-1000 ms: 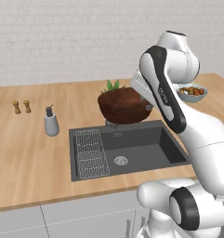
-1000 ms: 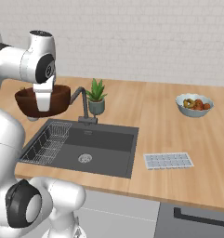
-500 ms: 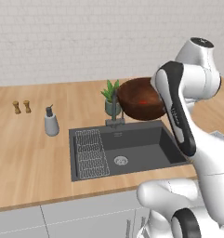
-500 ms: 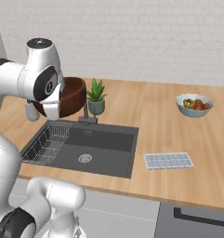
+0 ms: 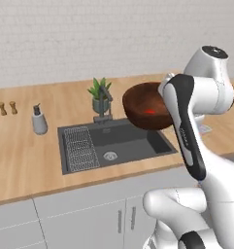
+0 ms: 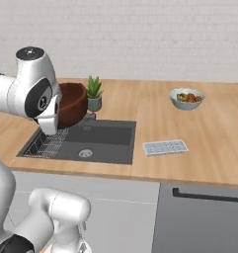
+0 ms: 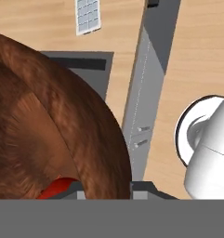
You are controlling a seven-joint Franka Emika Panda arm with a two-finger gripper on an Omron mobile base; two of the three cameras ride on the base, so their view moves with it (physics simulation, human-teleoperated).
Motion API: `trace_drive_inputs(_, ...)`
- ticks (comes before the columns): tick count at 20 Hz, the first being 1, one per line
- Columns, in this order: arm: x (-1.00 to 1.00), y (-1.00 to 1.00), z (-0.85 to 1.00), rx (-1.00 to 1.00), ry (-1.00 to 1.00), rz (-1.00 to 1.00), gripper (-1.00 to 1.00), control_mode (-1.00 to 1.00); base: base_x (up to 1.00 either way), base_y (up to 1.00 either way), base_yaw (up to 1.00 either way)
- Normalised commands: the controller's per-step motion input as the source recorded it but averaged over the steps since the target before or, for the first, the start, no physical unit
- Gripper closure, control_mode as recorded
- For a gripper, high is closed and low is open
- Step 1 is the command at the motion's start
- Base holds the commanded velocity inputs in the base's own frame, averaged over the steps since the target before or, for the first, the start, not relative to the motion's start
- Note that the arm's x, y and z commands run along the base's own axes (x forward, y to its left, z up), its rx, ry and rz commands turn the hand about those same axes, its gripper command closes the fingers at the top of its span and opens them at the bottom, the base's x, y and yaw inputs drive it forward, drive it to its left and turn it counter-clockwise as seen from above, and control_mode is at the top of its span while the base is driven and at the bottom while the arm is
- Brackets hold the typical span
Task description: Pick the tomato from the sink and place it in the bowl. Then pick the bowl and place it in the microwave. Then close the microwave door and press the start button.
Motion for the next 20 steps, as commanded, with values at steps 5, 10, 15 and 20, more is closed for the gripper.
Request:
trace_drive_inputs(5,0.00,0.00,0.00,0.00,0.00,0.00,1.00,1.00,-0.46,-0.27,-0.57)
trace_drive_inputs(10,0.00,0.00,0.00,0.00,0.00,0.00,1.00,1.00,-0.29,-0.27,-0.66)
trace_drive_inputs(15,0.00,0.00,0.00,0.00,0.00,0.00,1.00,1.00,-0.15,-0.35,-0.70)
trace_drive_inputs(20,0.00,0.00,0.00,0.00,0.00,0.00,1.00,1.00,-0.12,-0.44,-0.69)
